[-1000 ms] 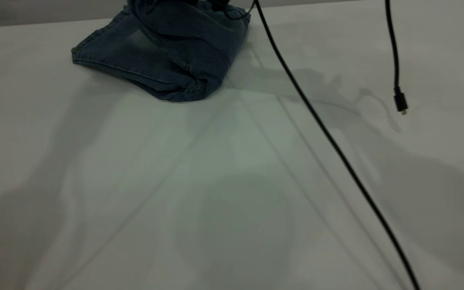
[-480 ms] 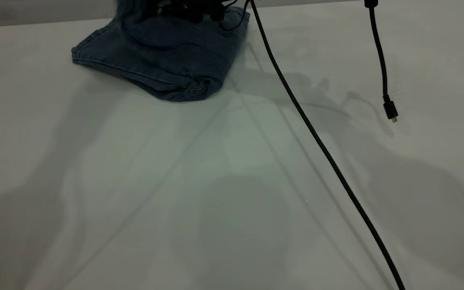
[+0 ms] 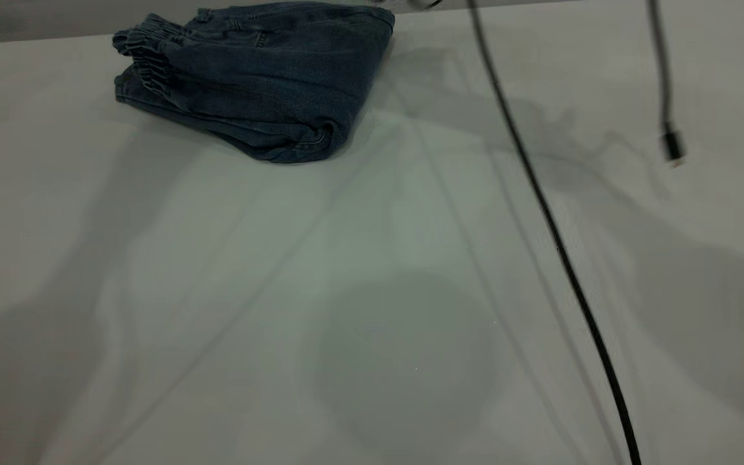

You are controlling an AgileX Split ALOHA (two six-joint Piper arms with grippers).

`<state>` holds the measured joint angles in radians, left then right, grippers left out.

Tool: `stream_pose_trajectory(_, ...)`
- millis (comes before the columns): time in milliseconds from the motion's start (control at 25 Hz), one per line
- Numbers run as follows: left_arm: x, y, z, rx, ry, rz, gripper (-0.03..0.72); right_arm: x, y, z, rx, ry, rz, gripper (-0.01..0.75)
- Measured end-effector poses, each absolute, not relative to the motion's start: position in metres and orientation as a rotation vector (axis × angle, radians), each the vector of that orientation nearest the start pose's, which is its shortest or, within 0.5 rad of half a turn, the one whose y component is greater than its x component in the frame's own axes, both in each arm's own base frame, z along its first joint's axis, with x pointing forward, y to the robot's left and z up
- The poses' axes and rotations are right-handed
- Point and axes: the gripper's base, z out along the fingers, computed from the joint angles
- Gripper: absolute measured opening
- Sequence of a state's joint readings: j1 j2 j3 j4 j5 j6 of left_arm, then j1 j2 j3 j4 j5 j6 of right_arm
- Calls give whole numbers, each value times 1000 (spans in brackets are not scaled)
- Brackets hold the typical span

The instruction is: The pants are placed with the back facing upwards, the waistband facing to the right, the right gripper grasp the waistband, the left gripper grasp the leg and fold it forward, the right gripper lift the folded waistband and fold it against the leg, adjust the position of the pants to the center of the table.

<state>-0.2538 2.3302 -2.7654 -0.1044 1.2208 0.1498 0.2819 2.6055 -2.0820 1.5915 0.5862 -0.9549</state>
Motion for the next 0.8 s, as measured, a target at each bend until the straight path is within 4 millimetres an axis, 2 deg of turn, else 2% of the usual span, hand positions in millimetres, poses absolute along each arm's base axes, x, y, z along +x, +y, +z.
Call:
stream_pose_trajectory(280, 480, -134, 387, 466, 2223, -186, 428, 543, 122, 162, -135, 2202, 945, 559)
stream_pose_trajectory(440, 481, -134, 385, 467, 2226, -190, 428, 539, 83, 195, -223, 2281, 776, 559)
stream_pose_trajectory(600, 484, -136, 379, 469, 2237, -198, 428, 530, 70, 233, -359, 2361, 601, 559)
stream_pose_trajectory(800, 491, -137, 365, 472, 2265, -197, 428, 523, 59, 276, -414, 2388, 401, 559)
